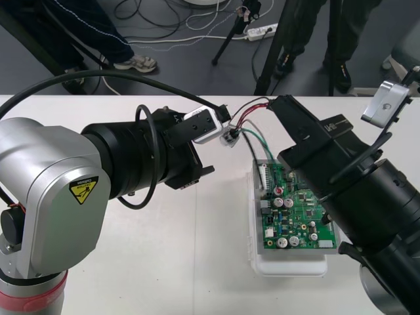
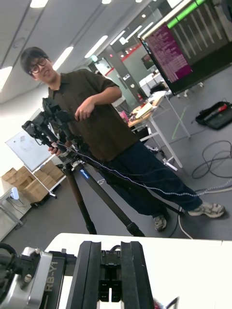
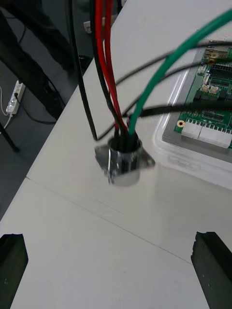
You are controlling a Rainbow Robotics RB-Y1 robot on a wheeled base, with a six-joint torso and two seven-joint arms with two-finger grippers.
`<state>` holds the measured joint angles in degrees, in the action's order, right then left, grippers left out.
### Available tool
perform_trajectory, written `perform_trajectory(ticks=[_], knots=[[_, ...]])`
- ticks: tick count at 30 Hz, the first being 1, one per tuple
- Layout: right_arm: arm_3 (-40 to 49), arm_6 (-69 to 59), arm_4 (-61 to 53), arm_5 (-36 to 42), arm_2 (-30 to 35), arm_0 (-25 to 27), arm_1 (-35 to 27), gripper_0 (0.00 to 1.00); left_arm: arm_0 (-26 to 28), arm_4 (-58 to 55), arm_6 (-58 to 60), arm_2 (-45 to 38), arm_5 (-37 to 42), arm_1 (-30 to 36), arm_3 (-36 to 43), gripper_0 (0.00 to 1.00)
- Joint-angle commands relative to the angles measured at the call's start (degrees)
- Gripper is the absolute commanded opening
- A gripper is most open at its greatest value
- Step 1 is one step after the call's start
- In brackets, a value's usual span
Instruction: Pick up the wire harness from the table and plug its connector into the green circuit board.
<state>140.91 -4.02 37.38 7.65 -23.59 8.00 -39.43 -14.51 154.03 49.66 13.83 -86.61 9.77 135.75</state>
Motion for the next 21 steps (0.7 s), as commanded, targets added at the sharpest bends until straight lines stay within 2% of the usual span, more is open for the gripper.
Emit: perform_trajectory(ticks=[1,7,10,14,21], knots=[[-0.46,-0.90,0.59,-8.88,7.77,1.41,-3.63,0.00,0.71,-1.28,-0.88,-1.62,3.73,4.03,0.75,1.00],[-8.02,-1.78,0.15,-27.51,17.08,2.99,-3.81,0.00,0.71,-6.90,-0.88,-3.20,5.40,10.18,1.01,1.00],[-10.40,-2.13,0.06,-33.14,19.90,3.52,-3.90,0.00,0.71,-11.65,-0.97,-4.60,6.28,13.43,1.10,1.00],[-11.71,-2.48,0.06,-37.00,22.09,3.87,-4.34,0.00,0.71,-18.24,-0.97,-6.10,7.60,17.65,1.10,1.00],[-11.80,-3.27,0.06,-39.38,23.76,4.13,-6.71,0.00,0.71,-30.11,-0.71,-8.30,10.58,25.65,1.10,1.00]])
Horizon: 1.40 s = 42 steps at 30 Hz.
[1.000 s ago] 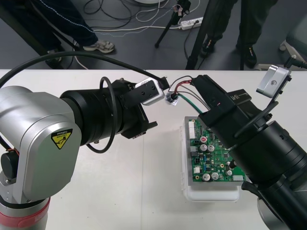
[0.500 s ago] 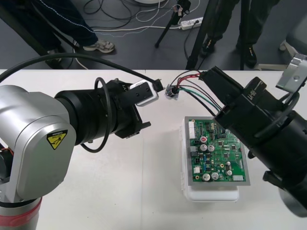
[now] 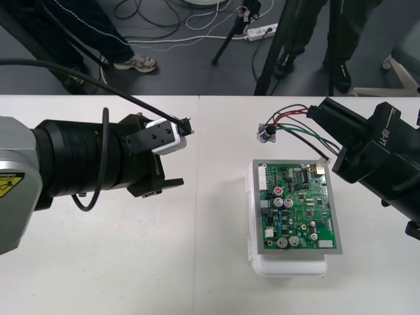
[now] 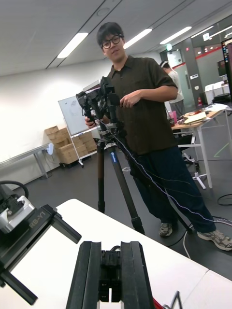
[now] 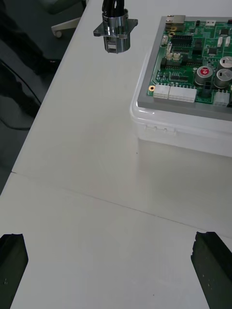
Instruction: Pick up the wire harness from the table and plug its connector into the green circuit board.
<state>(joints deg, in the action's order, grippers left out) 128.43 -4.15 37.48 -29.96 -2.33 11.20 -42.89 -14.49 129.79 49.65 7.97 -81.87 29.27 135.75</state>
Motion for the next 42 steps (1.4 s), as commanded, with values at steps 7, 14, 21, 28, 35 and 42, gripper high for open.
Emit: perform_trajectory(ticks=[7,14,21,28,35,42], knots=[[0.69,-5.52,-0.31,-5.99,4.79,2.07,-6.94,0.00,0.69,-15.45,-0.26,-3.66,10.24,12.39,0.92,1.00],[0.69,-12.11,-0.22,-14.16,10.85,4.53,-10.45,0.00,0.69,-31.53,-0.52,-3.66,17.62,18.54,-3.21,1.00],[-2.74,-13.78,-0.22,-23.83,14.63,4.62,-11.95,0.00,0.69,-48.32,-6.06,-3.57,21.40,22.41,-8.05,1.00],[-4.59,-13.17,0.49,-28.84,15.60,3.74,-13.44,0.00,-0.54,-56.32,-8.17,-2.87,23.34,20.65,-9.19,1.00],[-4.50,-12.20,3.12,-29.72,15.51,0.75,-12.48,0.00,-2.39,-58.16,-8.70,-0.59,25.27,14.14,-9.28,1.00],[-4.41,-12.11,3.12,-30.42,14.63,-2.06,-7.55,0.00,-3.71,-58.07,-9.14,3.28,28.00,7.99,-9.28,1.00]])
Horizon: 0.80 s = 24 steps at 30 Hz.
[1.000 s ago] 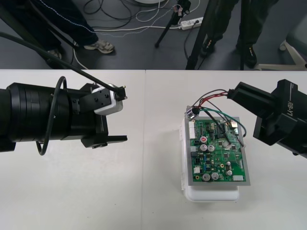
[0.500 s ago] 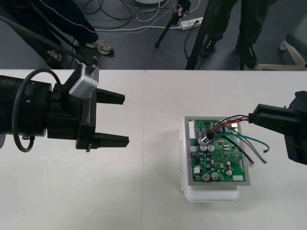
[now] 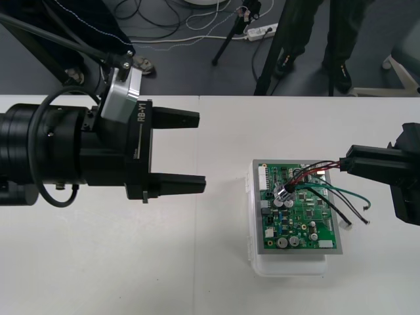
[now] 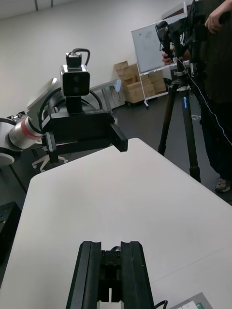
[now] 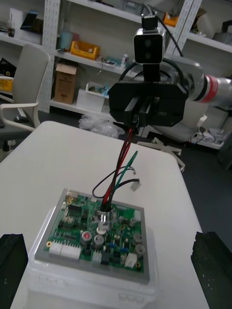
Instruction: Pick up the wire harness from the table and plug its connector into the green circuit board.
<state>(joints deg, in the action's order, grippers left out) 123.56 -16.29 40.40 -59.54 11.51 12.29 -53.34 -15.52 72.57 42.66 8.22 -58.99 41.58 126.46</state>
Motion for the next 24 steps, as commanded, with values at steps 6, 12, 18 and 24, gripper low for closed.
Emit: perform_trajectory(ticks=[6,12,18,24], knots=[[0.45,0.03,0.21,-0.84,-1.22,-5.53,7.72,0.00,-2.68,-0.86,-2.23,4.88,5.73,-8.44,-0.51,1.00],[0.45,0.12,0.21,-1.46,-3.16,-6.58,12.29,0.00,-2.68,-0.77,-2.59,6.02,5.64,-10.73,-0.60,1.00],[0.37,0.20,0.47,-2.33,-5.71,-7.28,15.63,0.00,-2.59,-0.77,-3.38,6.72,5.64,-13.28,-1.74,1.00],[0.45,0.56,0.82,-2.42,-7.46,-7.81,18.09,0.00,-2.68,-0.68,-4.61,7.08,5.64,-15.74,-3.23,1.00]])
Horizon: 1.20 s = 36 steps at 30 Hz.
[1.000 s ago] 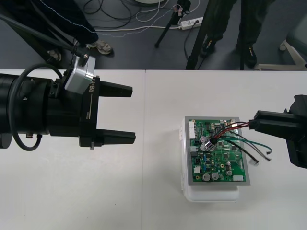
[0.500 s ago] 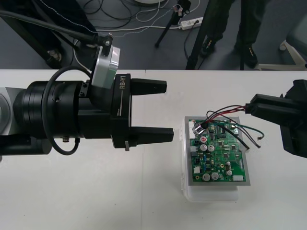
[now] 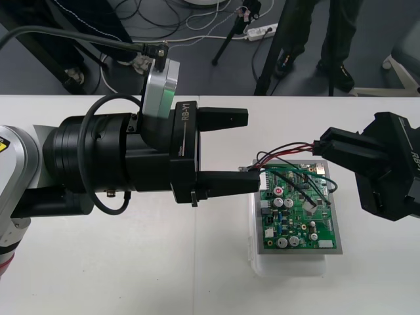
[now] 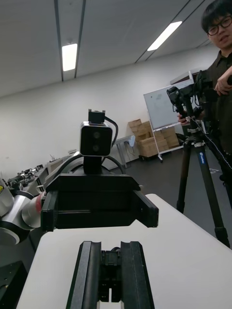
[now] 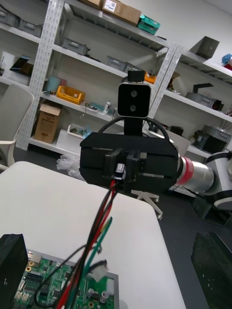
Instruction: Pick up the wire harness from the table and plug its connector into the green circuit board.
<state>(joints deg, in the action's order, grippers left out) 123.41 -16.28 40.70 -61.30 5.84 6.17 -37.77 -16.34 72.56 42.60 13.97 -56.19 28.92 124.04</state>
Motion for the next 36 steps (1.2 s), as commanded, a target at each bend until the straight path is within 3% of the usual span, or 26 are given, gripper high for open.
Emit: perform_trajectory(ticks=[1,27,36], knots=[[0.52,0.55,0.78,-0.92,-1.89,-1.69,2.97,0.00,-1.86,-0.67,-4.80,1.42,2.84,-3.44,-1.08,1.00],[0.52,2.57,1.92,-1.71,-3.56,-2.04,5.96,0.00,-2.12,-3.75,-12.19,4.67,0.73,-3.87,-1.35,1.00],[0.52,2.66,1.92,-1.80,-3.73,-2.04,6.22,0.00,-2.21,-4.36,-14.03,4.67,-2.17,-7.83,-4.34,1.00]])
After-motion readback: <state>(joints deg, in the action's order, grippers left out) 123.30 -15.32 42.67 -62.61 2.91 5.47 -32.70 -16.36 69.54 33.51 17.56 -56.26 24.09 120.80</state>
